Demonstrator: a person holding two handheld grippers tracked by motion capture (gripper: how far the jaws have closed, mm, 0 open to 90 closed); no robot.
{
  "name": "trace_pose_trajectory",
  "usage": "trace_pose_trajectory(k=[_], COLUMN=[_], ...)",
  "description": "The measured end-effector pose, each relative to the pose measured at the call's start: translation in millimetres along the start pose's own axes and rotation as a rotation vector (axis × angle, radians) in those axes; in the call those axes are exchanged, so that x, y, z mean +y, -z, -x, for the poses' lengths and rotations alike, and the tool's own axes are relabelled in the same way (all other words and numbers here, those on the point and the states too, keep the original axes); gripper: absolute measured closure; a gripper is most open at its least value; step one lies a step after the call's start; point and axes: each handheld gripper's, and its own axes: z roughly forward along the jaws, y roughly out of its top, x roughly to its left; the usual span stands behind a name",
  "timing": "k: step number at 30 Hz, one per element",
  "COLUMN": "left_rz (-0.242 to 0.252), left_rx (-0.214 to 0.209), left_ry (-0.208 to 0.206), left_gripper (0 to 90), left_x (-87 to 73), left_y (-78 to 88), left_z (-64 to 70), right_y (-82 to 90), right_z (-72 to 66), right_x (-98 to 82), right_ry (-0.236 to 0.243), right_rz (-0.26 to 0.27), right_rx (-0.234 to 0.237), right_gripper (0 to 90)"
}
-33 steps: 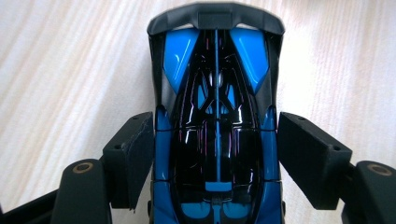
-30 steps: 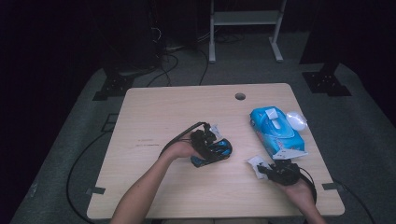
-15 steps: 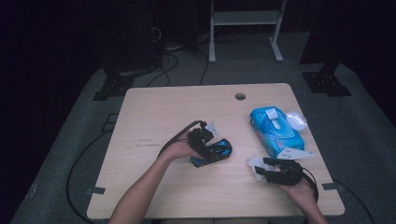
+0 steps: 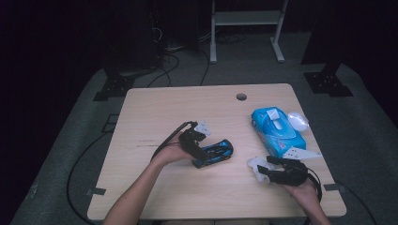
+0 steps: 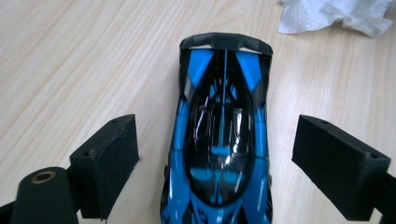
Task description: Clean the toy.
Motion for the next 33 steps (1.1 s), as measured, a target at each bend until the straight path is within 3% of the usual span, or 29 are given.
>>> trace_pose_trajectory(k=[15, 33], left_rz=[0.044, 0.078], left_rx=[0.044, 0.072], left_ry=[0.018, 0.061], left_gripper=[11.6, 10.6], left_x=[-25.0, -53.9], left_y=[26.4, 40.6], left_z=[6.2, 15.8], right_y=[1.4, 4.1], right_z=[-0.6, -0.5], right_x=[0.7, -0.9], right_ry=[-0.003, -0.008], right_rz=[0.007, 0.013], right_rx=[-0.001, 0.001], right_gripper=[38.1, 37.9])
